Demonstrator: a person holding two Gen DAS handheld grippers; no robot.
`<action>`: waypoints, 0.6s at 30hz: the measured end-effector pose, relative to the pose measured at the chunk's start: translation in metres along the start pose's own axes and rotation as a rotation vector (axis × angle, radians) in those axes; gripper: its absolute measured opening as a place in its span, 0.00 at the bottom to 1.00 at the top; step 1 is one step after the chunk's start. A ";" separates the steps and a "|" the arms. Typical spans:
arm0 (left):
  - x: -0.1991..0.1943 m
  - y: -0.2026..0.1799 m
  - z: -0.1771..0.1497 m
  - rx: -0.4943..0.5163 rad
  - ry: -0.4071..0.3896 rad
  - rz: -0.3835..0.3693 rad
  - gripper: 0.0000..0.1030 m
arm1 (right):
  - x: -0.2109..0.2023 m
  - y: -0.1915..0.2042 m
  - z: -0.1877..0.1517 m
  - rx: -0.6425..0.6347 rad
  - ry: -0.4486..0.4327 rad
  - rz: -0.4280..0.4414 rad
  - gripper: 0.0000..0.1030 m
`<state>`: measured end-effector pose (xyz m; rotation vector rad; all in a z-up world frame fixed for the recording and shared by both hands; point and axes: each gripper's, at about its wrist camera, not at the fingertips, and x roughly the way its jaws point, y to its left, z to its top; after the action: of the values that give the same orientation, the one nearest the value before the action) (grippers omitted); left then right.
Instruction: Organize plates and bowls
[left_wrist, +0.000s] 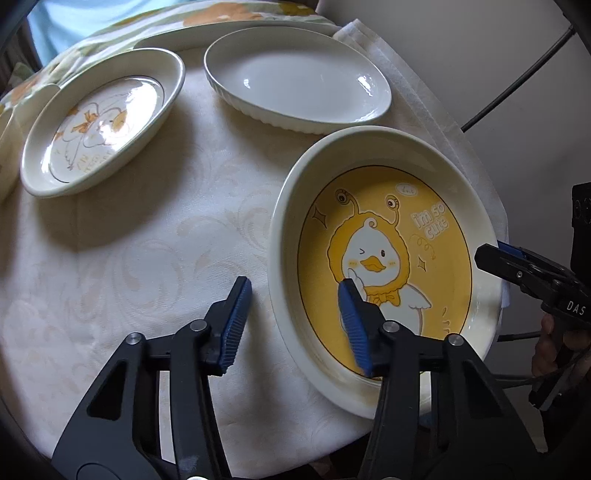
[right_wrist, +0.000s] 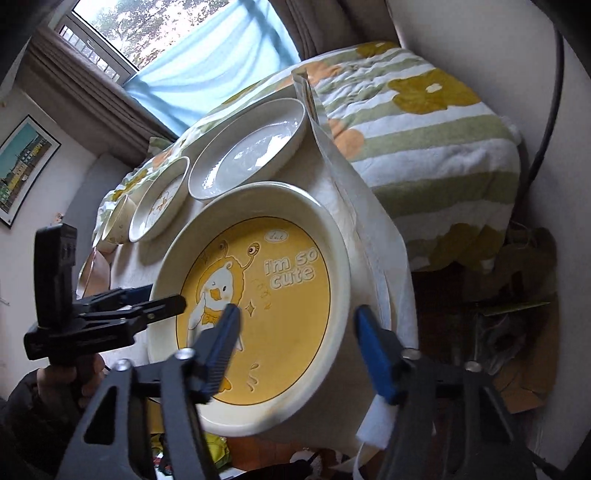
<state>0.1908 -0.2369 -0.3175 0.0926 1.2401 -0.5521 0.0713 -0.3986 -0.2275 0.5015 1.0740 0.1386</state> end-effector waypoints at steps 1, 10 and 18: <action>0.002 -0.002 0.001 0.000 0.002 -0.004 0.37 | 0.001 -0.002 0.001 -0.001 0.003 0.004 0.43; 0.012 -0.017 0.006 -0.008 0.020 -0.004 0.26 | 0.002 -0.023 0.005 0.040 0.010 -0.002 0.11; 0.006 -0.001 0.011 -0.053 0.032 -0.006 0.19 | 0.003 -0.024 0.006 0.046 0.021 0.017 0.11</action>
<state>0.2013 -0.2443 -0.3191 0.0534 1.2853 -0.5247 0.0753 -0.4209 -0.2388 0.5523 1.0955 0.1345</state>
